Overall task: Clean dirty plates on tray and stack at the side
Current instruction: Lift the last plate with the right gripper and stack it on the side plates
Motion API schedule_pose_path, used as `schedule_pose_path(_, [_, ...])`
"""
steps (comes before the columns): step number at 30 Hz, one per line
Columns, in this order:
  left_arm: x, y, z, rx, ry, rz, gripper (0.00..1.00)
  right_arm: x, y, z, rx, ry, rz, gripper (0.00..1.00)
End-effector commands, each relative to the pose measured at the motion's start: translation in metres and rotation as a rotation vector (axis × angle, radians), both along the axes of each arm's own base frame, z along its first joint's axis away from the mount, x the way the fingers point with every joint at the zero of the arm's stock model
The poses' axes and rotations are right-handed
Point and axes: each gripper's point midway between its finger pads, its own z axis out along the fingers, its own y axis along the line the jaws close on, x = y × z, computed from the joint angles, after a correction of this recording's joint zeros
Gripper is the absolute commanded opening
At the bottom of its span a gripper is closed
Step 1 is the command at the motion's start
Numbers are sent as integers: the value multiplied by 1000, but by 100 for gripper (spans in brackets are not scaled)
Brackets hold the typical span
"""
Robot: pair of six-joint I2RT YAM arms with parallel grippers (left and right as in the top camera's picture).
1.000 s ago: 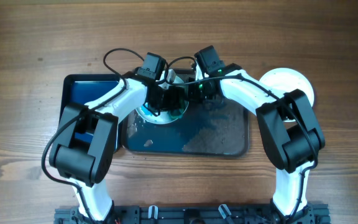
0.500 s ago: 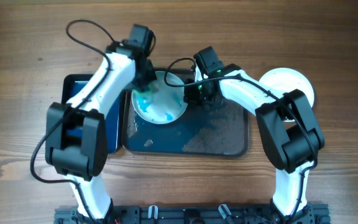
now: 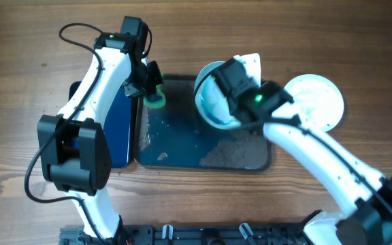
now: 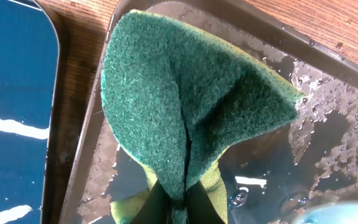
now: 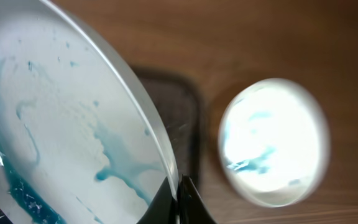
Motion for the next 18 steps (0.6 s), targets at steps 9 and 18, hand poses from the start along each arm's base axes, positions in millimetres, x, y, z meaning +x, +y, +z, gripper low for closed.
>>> schedule_pose_path(9, [12, 8, 7, 40, -52, -11, 4, -36, 10, 137, -499, -627, -55, 4])
schedule_pose_path(18, [11, 8, 7, 40, -51, -7, 4, -32, 42, 53, -150, -228, 133, 4])
